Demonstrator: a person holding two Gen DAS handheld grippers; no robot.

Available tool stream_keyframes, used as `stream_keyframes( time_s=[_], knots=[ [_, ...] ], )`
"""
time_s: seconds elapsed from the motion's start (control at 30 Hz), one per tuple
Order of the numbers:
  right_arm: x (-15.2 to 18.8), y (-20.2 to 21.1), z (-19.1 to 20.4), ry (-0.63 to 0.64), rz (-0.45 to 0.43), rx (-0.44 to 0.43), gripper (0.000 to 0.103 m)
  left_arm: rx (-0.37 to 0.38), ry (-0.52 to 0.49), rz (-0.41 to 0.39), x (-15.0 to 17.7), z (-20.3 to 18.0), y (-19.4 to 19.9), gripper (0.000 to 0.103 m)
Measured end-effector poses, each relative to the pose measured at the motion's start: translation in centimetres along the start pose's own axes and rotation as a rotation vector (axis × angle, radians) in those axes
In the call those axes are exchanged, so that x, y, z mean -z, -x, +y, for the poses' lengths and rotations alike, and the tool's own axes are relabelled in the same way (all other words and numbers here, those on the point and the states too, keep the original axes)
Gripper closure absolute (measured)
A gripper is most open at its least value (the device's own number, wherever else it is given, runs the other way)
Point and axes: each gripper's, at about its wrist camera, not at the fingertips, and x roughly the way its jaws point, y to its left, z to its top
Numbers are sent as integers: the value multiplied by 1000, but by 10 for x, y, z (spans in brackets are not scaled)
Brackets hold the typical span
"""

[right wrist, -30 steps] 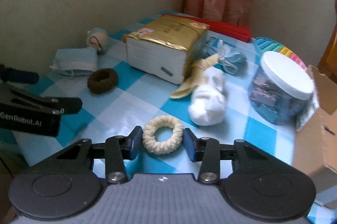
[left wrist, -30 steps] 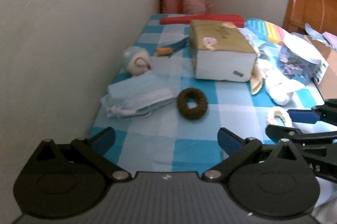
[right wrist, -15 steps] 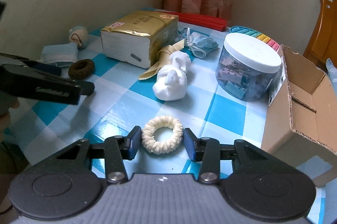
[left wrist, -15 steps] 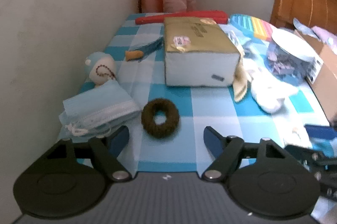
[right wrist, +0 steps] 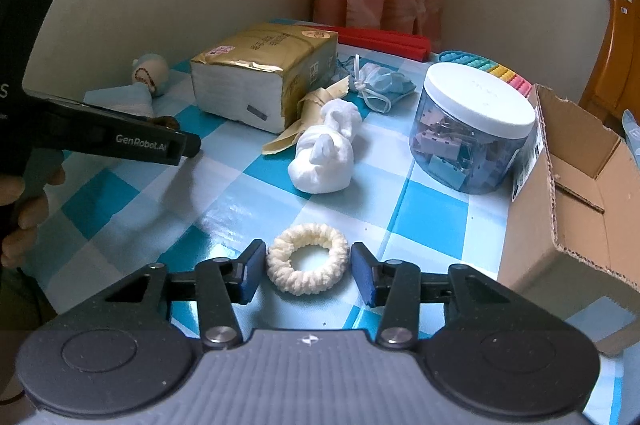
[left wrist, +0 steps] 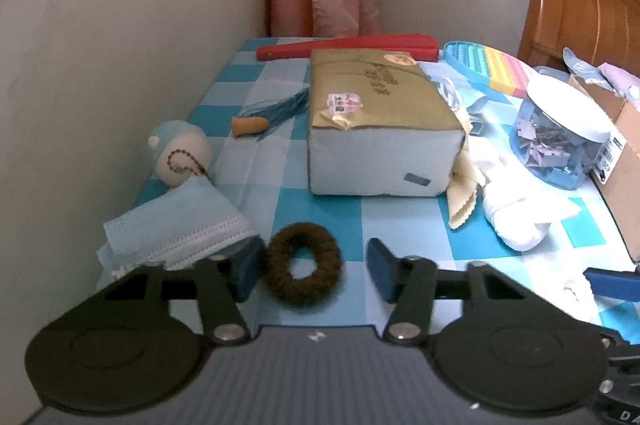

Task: Organize soft objects
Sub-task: 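Grasp the brown knitted ring with the left tool while the right tool holds the cream ring, then carry both rings into the cardboard box and open both tools to release them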

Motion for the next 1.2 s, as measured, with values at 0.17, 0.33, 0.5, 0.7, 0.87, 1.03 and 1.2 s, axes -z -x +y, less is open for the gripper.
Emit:
stream_keyframes(
  time_s=[0.17, 0.33, 0.5, 0.7, 0.87, 1.03, 1.2],
  knots=[
    [-1, 1, 3, 8, 3, 8, 54, 0, 1, 6, 0, 0, 2, 65],
    [-1, 5, 3, 6, 4, 16, 55, 13, -11, 25, 0, 0, 6, 68],
    [-2, 18, 1, 13, -14, 16, 55, 34, -32, 21, 0, -4, 19, 68],
    [-5, 45, -8, 1, -68, 37, 55, 88, -134, -4, -2, -24, 44, 68],
    [-11, 71, -29, -4, -137, 78, 55, 139, -178, -20, -8, -44, 62, 68],
    [-16, 88, -65, -20, -196, 165, 55, 192, -220, -28, -17, -70, 74, 68],
    [-19, 88, -106, -59, -209, 230, 55, 254, -250, -32, -33, -100, 76, 68]
  ],
)
